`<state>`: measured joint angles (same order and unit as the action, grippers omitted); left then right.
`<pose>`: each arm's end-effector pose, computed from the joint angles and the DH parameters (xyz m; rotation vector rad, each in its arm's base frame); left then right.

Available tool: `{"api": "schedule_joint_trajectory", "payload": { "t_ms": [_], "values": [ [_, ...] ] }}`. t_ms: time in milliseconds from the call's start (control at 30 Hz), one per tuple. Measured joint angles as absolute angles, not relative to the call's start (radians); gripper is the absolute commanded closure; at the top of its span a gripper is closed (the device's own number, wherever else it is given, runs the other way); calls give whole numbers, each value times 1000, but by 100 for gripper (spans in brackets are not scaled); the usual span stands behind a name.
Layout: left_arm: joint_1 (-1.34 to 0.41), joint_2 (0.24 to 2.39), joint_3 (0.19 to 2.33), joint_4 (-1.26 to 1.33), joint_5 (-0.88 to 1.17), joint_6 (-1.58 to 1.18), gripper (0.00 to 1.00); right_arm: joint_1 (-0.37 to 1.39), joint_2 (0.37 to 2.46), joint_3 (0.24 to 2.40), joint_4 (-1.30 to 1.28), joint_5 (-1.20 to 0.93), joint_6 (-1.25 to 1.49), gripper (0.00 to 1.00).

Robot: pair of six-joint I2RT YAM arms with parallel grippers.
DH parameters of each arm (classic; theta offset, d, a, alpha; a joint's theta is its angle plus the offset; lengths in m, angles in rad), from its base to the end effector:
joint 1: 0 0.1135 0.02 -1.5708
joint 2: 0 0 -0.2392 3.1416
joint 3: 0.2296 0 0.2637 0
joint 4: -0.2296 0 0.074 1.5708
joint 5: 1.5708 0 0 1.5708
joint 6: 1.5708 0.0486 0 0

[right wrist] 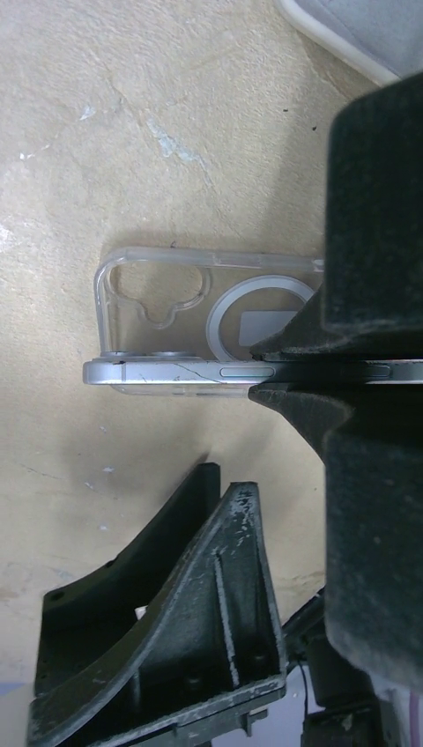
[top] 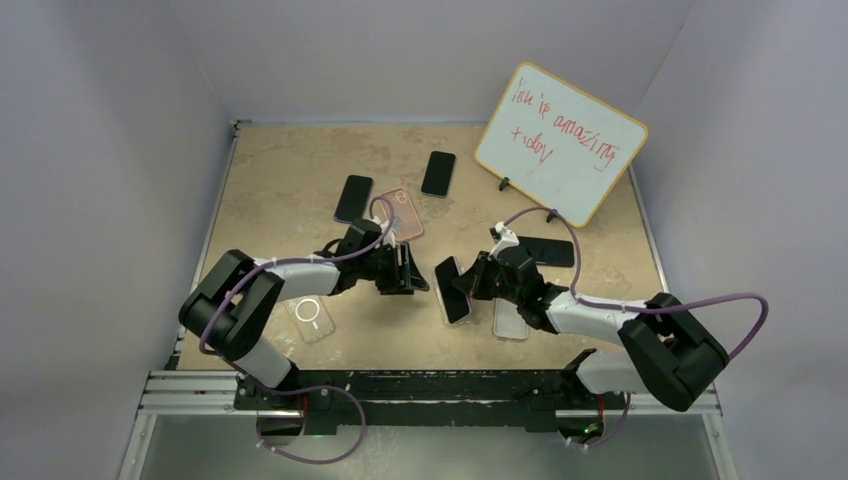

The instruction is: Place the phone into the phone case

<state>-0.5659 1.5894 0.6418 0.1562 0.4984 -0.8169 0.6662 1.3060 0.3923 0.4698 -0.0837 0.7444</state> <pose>0.2450 -0.1832 0.0962 -0.0557 2.6062 -1.1872 0.2116 0.1715 0.1251 0.0273 2.1541 0.9506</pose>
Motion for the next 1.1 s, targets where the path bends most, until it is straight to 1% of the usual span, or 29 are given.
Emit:
{"api": "schedule_joint_trajectory", "payload": {
  "t_ms": [233, 533, 867, 1033, 1100],
  "values": [
    [-599, 1604, 640, 181, 503, -828, 51, 666, 1308, 325, 583, -72, 835, 100],
    [-605, 1610, 628, 183, 505, -823, 51, 670, 1307, 313, 593, -71, 868, 100],
    [-605, 1586, 609, 172, 500, -827, 51, 725, 1334, 311, 627, -70, 905, 100],
    [-605, 1558, 609, 151, 484, -825, 52, 765, 1388, 315, 687, -65, 935, 100],
    [-605, 1551, 609, 144, 474, -821, 52, 788, 1412, 322, 708, -56, 951, 97]
  ]
}}
